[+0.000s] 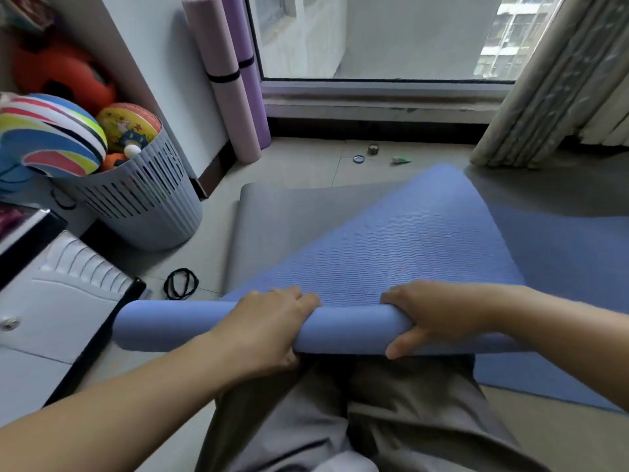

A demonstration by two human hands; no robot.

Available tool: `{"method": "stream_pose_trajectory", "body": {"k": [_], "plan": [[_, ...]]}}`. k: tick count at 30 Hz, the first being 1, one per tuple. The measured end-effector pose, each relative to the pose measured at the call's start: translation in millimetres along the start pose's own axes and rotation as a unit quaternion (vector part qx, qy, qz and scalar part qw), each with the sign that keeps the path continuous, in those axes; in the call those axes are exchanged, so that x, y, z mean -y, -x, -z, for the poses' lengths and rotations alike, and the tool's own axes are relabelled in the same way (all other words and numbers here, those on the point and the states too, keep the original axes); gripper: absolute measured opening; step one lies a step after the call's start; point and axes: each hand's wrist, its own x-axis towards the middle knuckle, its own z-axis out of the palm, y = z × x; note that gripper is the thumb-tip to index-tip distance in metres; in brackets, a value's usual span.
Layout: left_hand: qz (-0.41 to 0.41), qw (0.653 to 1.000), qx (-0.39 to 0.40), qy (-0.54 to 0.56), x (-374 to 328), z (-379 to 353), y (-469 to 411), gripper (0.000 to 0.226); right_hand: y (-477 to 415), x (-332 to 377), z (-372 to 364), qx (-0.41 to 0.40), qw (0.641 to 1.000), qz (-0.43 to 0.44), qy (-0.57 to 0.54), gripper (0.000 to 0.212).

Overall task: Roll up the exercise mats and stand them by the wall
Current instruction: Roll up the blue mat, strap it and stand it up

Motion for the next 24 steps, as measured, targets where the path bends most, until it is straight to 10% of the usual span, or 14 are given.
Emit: {"method": "stream_pose_trajectory", "body": {"k": [8, 12, 19, 24], "plan": [[-0.016, 0.983, 0.137, 0.121, 14, 6, -11, 0.034, 10, 9, -60, -0.312, 0.927, 0.019, 0.205, 0.074], [0.017, 0.987, 0.120, 0.105, 14, 6, -17, 0.040, -4, 6, -38, -0.179, 0.971, -0.021, 0.159, 0.067], [0.011, 0.988, -0.149, -0.042, 3, -35, -12, 0.077, -20, -4, 1, -0.008, 1.000, -0.010, 0.005, 0.055], [0.066, 0.995, -0.076, 0.017, 5, -14, -19, 0.050, -17, -4, -2, -0.095, 0.992, -0.032, 0.078, 0.075]]}}
